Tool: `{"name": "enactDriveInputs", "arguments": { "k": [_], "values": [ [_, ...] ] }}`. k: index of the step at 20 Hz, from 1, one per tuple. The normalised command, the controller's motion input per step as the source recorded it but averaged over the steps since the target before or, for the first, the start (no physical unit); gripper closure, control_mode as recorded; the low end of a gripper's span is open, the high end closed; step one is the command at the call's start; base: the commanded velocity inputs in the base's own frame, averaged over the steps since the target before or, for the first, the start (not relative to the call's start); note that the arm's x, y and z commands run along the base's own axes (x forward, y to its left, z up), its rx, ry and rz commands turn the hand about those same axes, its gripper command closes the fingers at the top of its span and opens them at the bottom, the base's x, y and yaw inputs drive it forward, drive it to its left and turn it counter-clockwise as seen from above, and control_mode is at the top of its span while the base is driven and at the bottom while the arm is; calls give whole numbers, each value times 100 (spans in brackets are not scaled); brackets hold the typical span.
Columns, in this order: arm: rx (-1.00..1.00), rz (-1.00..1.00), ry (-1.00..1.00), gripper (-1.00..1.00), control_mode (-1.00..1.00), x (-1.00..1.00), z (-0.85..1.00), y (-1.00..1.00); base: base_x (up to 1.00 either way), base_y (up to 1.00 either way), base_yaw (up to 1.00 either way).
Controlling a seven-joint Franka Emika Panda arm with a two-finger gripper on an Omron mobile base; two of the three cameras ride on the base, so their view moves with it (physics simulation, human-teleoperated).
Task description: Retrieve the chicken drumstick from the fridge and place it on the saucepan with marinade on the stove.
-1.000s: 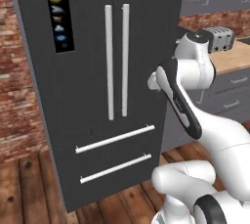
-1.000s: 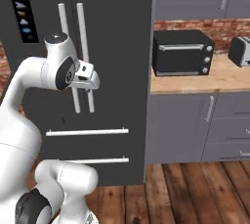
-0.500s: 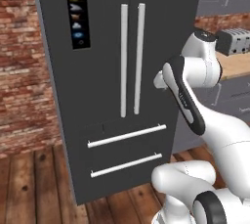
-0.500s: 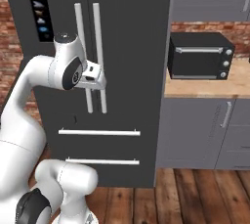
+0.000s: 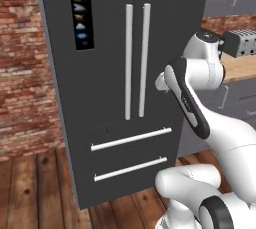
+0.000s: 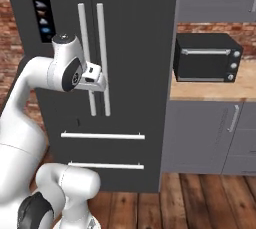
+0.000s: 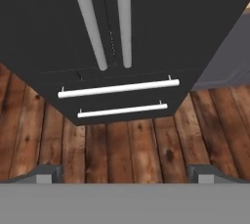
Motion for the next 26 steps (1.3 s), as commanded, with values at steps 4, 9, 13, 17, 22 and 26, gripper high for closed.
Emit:
{"name": "enactDriveInputs", "arguments": {
  "k": [4,9,13,17,22,26],
  "values": [
    [0,0,0,-100,100,0,0,0,45,0,0],
    [0,0,0,-100,100,0,0,0,20,-11,13],
    [0,0,0,-100,100,0,0,0,0,-42,18],
    [0,0,0,-100,100,0,0,0,0,-11,4],
    [0,0,0,-100,100,0,0,0,0,-6,0],
    [0,0,-4,-100,-100,0,0,3,0,0,0]
  ]
}}
